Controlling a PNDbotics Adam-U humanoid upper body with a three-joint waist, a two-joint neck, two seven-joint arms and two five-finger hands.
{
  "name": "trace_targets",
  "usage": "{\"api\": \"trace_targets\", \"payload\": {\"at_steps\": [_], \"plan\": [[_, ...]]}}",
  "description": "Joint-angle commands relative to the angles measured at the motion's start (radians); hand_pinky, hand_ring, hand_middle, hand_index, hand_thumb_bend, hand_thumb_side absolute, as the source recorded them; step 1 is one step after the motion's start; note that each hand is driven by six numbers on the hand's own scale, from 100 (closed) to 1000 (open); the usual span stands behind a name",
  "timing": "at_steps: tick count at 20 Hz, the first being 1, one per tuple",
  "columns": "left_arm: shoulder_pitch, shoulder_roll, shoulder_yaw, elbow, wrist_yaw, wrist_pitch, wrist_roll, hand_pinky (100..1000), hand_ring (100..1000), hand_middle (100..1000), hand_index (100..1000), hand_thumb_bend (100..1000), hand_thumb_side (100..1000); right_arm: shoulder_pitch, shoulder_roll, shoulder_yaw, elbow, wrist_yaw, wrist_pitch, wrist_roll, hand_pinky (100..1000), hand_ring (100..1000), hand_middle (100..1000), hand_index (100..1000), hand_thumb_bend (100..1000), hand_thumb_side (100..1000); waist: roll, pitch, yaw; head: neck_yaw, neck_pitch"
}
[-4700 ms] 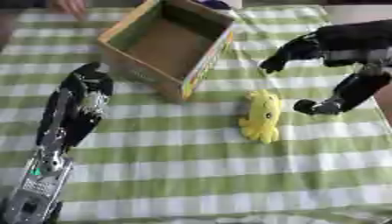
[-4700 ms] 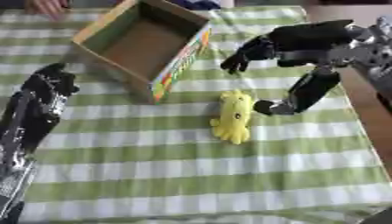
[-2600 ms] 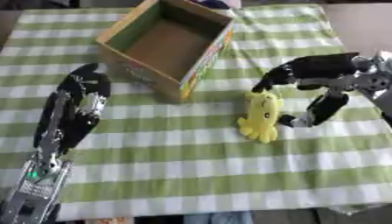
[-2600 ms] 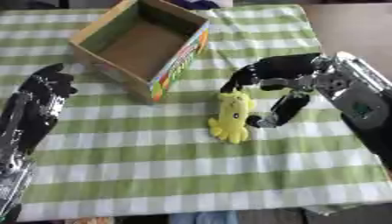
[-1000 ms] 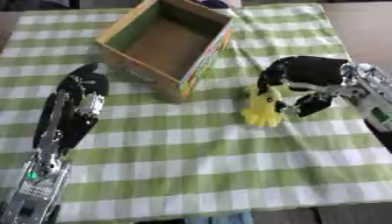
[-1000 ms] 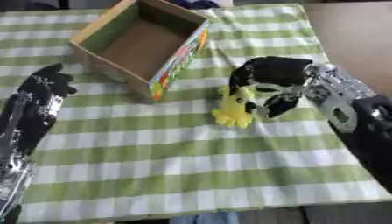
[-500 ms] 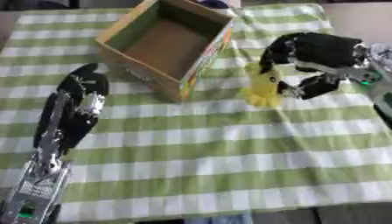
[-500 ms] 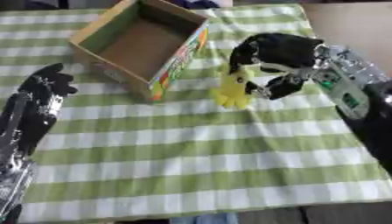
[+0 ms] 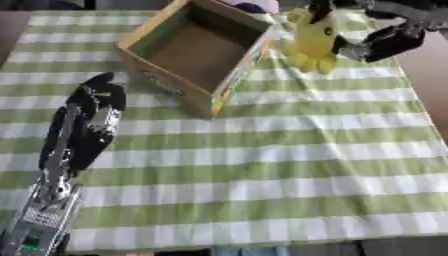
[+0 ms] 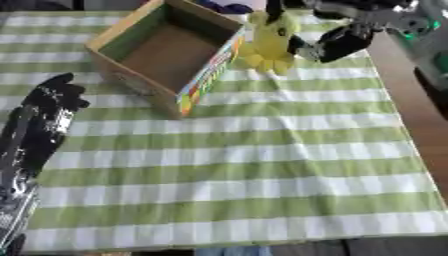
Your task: Pick up objects on the table and place them in the box.
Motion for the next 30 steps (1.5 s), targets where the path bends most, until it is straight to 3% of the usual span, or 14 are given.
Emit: {"api": "trace_targets", "payload": {"at_steps": [1,8,17,26,30], "plan": [[-0.020,0.008,-0.014,-0.018,0.010,-0.005,-0.016,831,645,676,867,322,688,-0.062,0.019,-0.032,0.048,0.042,0.010,0.009,867,744,739,431,128,100,0.000,-0.014,0.014,-0.019,0.004],[-0.060,-0.015,-0.053,-0.025,0.027,-0.022,-0.055,831,645,676,867,324,687,-0.184,0.158,-0.077,0.247,0.243,-0.008,-0.001,873,749,742,432,138,100,-0.012,0.006,0.102,-0.079,-0.023],[-0.089,-0.031,-0.072,-0.034,0.039,-0.037,-0.076,831,646,676,867,328,686,-0.231,0.273,-0.143,0.443,0.402,0.004,-0.064,863,744,742,434,100,100,-0.028,0.035,0.186,-0.144,-0.055],[-0.100,-0.041,-0.077,-0.039,0.045,-0.042,-0.083,831,645,677,867,328,686,-0.211,0.329,-0.163,0.554,0.524,0.005,-0.084,868,756,754,473,100,100,-0.031,0.046,0.201,-0.160,-0.070],[-0.101,-0.042,-0.077,-0.040,0.046,-0.042,-0.084,830,646,677,867,330,687,-0.199,0.350,-0.163,0.582,0.578,-0.005,-0.099,870,764,764,587,101,100,-0.030,0.045,0.205,-0.161,-0.071]]}}
